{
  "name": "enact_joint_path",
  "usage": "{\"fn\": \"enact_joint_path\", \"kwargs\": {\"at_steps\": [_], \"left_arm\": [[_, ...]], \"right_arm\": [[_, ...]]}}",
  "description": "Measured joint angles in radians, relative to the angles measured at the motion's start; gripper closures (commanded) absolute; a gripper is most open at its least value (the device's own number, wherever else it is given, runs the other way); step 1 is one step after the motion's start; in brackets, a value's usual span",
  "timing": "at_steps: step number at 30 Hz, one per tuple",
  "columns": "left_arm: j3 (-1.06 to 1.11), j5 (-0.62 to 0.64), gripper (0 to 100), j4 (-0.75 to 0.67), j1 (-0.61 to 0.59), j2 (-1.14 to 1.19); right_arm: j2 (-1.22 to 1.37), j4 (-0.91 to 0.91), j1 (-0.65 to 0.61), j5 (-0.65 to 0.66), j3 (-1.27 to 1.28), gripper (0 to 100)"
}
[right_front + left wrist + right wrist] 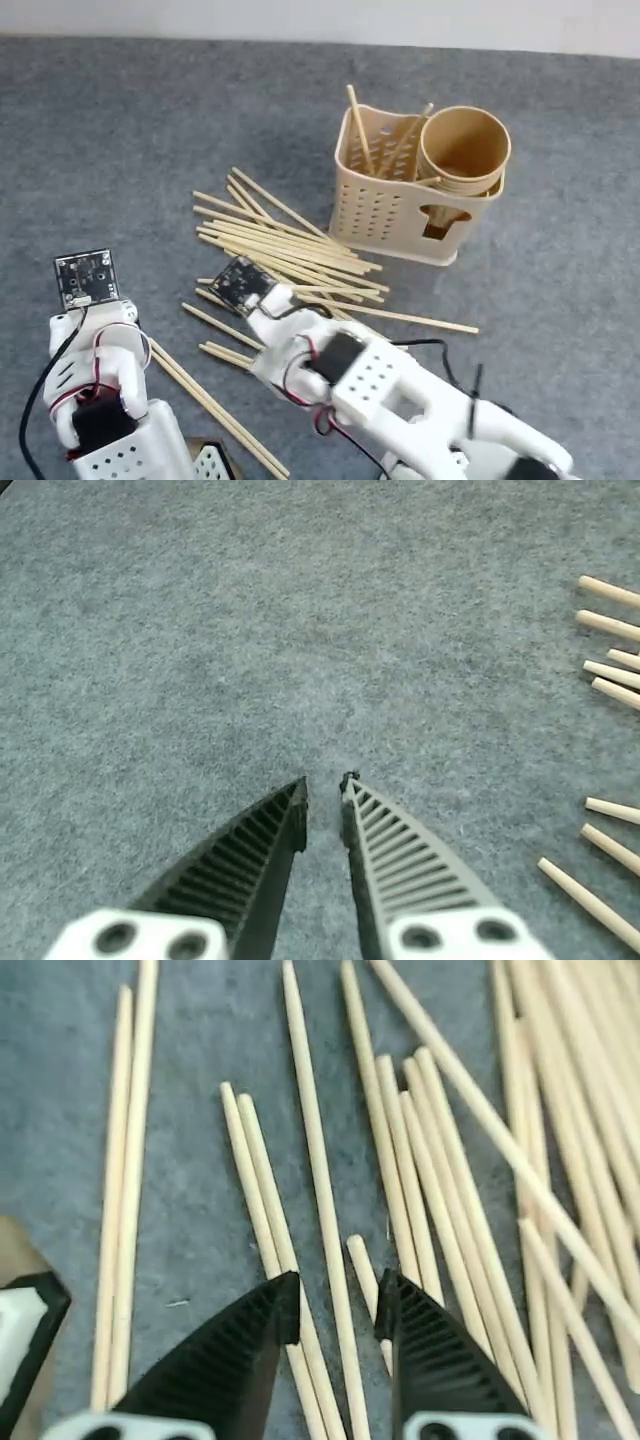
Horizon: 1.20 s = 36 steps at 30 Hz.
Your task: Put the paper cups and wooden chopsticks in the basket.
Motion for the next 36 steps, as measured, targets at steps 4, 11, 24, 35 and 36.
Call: {"fn": "enact_joint_path", "kwargs": {"at_steps": [4, 11, 24, 35, 36], "left_arm": [[0.0, 0.0, 92, 0.0, 0.0, 0.0], [0.0, 0.0, 92, 0.0, 0.0, 0.0], [0.0, 0.0, 92, 0.0, 0.0, 0.0], [0.0, 0.0, 92, 0.0, 0.0, 0.0], [0.0, 0.0, 92, 0.0, 0.0, 0.0]], "right_arm": [[0.14, -0.026, -0.006, 0.003, -0.083, 86.8], [0.325, -0.032, -0.009, 0.006, -0.212, 86.8], [0.597, -0.034, -0.008, 0.006, -0.37, 96.0], [0.624, -0.026, 0.005, 0.008, -0.4, 99.3], [0.617, -0.014, 0.008, 0.008, -0.4, 99.3]]}}
